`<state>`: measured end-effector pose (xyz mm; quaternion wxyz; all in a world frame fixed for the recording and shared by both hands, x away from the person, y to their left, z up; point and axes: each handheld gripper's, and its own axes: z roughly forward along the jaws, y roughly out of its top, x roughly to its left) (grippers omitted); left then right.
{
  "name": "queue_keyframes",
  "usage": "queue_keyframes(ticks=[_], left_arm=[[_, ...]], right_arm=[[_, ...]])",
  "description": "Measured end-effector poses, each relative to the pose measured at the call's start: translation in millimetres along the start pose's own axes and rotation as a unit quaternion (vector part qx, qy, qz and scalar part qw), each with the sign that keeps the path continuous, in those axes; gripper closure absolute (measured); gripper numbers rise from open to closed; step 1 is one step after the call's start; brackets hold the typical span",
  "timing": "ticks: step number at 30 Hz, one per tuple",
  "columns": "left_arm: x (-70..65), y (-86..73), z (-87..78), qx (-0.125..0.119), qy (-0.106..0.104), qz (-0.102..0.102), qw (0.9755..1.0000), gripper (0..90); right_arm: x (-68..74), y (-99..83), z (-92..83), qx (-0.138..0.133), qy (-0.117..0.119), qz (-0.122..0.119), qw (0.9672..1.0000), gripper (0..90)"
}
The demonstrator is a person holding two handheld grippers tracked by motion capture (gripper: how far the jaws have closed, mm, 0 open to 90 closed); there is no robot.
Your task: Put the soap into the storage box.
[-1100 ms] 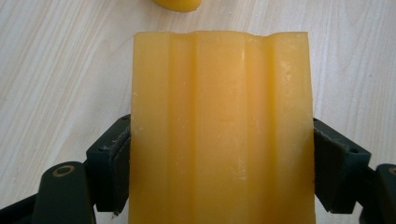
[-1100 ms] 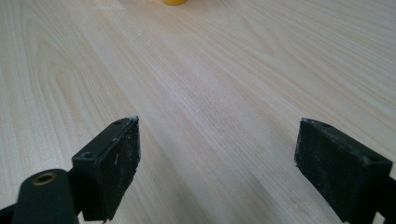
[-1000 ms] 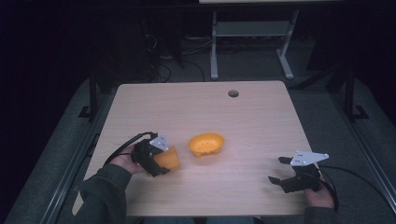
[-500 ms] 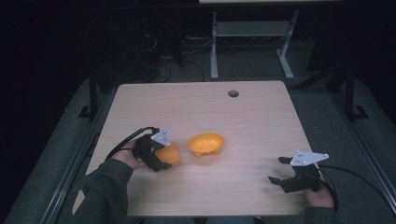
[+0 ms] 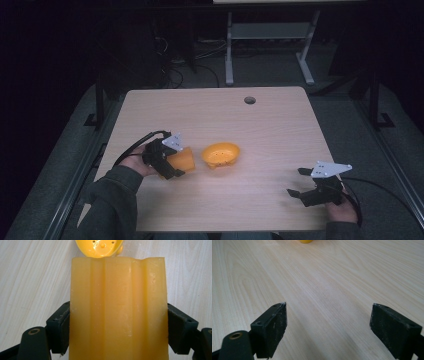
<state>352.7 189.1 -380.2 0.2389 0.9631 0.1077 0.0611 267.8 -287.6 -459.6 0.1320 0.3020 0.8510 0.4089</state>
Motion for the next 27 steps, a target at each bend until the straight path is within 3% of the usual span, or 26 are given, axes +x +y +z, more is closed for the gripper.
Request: queue_keyframes(ticks=[27], left_arm=[[14.1,38.8,-1.6,0.001,-0.002,0.034,0.9994,20.8]], right_arm=[[-0.6,0.5,-0.1,-0.004,0.002,-0.001,1.0,13.7]])
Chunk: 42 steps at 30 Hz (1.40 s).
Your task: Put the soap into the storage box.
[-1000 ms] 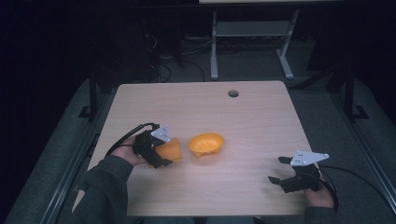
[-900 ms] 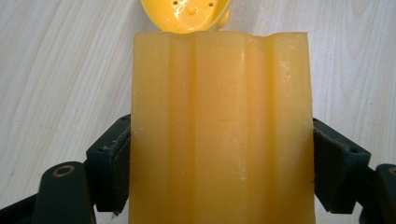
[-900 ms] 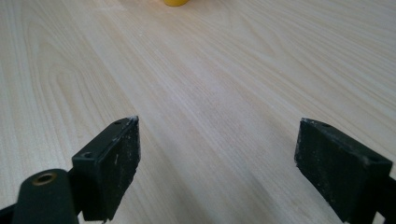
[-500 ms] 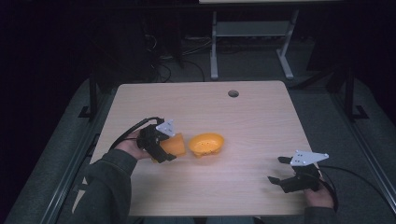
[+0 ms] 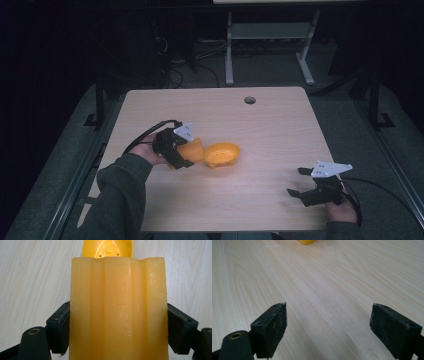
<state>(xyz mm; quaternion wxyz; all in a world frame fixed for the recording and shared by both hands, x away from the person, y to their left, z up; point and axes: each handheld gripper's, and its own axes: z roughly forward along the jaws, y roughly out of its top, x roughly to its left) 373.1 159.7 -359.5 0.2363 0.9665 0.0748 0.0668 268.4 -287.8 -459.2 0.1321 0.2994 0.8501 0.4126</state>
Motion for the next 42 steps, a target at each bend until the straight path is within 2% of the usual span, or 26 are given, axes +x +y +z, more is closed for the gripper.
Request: queue_keyframes(ticks=[10,21,26,42], left_arm=[[3.2,11.8,1.7,-0.01,0.0,0.003,0.9999,20.8],[6.7,26.8,9.5,-0.001,-0.006,0.018,0.9998,20.8],[7.9,33.0,13.1,-0.008,-0.007,0.02,0.9997,20.8],[11.1,52.4,26.0,-0.005,-0.015,0.037,0.9992,20.8]], right_arm=[[-0.4,-0.4,-1.3,-0.005,0.0,-0.001,1.0,13.7],[-0.5,-0.1,-1.0,-0.005,0.001,-0.002,1.0,13.7],[-0.8,-0.3,-1.7,-0.006,0.001,0.0,1.0,13.7],[-1.8,-0.4,-3.2,-0.011,-0.004,0.002,0.9999,13.7]])
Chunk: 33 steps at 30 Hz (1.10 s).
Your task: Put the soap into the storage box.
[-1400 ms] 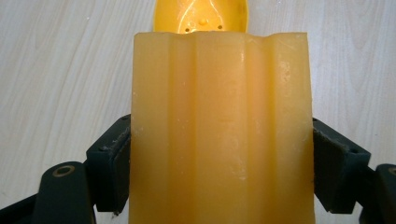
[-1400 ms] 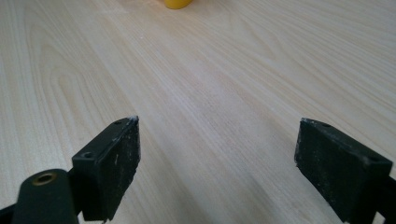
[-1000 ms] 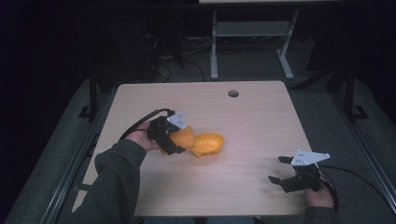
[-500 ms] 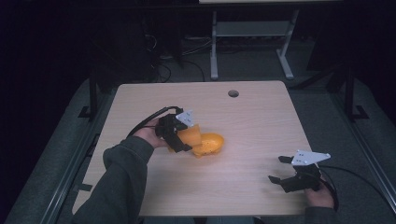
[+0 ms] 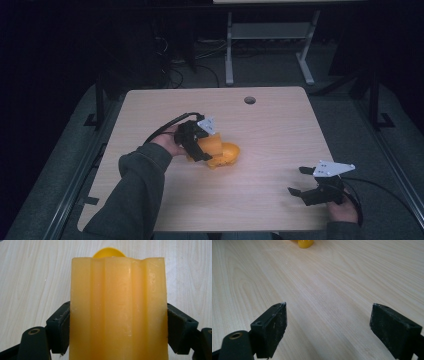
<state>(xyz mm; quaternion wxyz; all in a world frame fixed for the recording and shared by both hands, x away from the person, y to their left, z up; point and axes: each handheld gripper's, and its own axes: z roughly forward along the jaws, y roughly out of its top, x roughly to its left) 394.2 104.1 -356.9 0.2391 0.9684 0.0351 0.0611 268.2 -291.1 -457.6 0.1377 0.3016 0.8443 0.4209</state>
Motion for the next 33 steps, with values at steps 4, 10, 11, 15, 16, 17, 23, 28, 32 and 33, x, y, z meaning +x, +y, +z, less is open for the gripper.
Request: queue_keyframes(ticks=[4,10,11,15,16,17,23,28,32,33], left_arm=[[1.3,3.6,4.0,-0.002,-0.005,0.0,1.0,20.7],[4.0,8.7,8.2,0.004,-0.008,0.005,0.9999,20.7],[4.2,9.9,8.8,0.001,-0.008,0.005,1.0,20.8],[5.8,15.2,11.2,0.003,-0.008,0.01,0.9999,20.7],[6.2,16.3,11.6,0.003,-0.01,0.01,0.9999,20.8],[6.4,17.5,12.2,0.003,-0.009,0.011,0.9999,20.7],[8.8,20.3,16.3,0.0,-0.015,0.01,0.9998,20.7],[9.8,21.9,20.2,0.0,-0.018,0.012,0.9998,20.8],[11.1,23.0,24.1,0.001,-0.019,0.012,0.9998,20.7],[11.5,23.4,25.1,0.001,-0.019,0.012,0.9998,20.8]], right_arm=[[-0.1,-0.1,0.0,-0.001,0.0,0.001,1.0,13.7],[0.6,0.7,1.4,0.003,0.003,-0.002,1.0,13.7],[0.6,0.8,1.4,0.003,0.003,-0.002,1.0,13.7],[-0.2,0.4,0.6,0.001,0.002,-0.003,1.0,13.7],[-0.1,0.3,0.6,0.0,0.001,-0.002,1.0,13.7],[-0.1,0.2,0.5,-0.001,0.001,-0.002,1.0,13.7],[-0.2,0.3,0.6,0.0,0.002,-0.003,1.0,13.7],[-0.2,0.2,0.8,0.001,0.001,-0.003,1.0,13.7],[-0.3,0.1,0.6,0.001,0.001,-0.001,1.0,13.7],[-0.2,0.1,0.7,0.002,0.002,-0.001,1.0,13.7]])
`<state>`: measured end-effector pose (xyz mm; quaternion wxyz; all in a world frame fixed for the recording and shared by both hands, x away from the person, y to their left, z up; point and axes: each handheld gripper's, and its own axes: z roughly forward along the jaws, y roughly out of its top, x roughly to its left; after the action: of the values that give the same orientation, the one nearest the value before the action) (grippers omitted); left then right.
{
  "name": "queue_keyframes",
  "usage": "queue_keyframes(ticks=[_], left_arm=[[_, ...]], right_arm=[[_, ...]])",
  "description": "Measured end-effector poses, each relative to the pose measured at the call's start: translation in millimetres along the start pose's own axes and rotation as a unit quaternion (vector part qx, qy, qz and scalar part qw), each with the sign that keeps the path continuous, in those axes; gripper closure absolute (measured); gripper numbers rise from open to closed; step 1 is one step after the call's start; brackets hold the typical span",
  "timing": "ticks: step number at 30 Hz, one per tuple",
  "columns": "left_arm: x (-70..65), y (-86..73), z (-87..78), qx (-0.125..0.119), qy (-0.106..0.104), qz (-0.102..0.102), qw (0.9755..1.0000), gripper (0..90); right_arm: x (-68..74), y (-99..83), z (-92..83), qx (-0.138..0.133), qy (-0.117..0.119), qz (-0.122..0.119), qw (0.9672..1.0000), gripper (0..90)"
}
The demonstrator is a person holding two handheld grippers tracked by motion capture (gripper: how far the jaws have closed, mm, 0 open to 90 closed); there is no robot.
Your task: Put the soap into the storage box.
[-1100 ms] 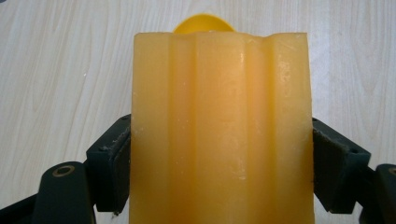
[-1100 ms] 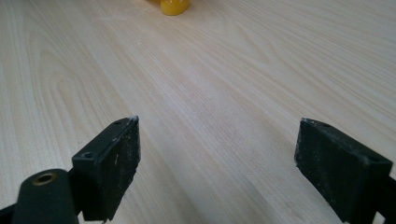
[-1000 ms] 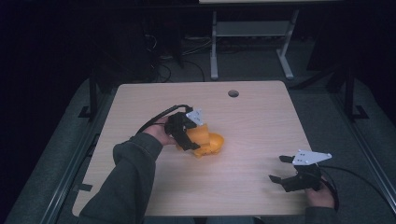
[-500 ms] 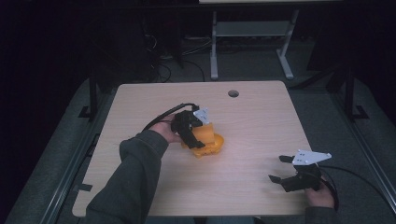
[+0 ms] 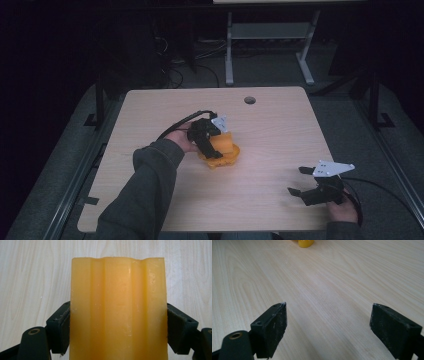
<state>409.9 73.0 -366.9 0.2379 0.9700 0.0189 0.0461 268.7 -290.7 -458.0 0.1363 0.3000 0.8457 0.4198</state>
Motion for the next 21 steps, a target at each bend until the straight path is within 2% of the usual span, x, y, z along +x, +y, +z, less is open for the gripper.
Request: queue_keyframes(ticks=[21], left_arm=[[3.8,5.3,23.9,0.014,-0.018,0.008,0.9997,20.7]], right_arm=[[0.4,-0.7,0.3,0.004,0.0,0.001,1.0,13.7]])
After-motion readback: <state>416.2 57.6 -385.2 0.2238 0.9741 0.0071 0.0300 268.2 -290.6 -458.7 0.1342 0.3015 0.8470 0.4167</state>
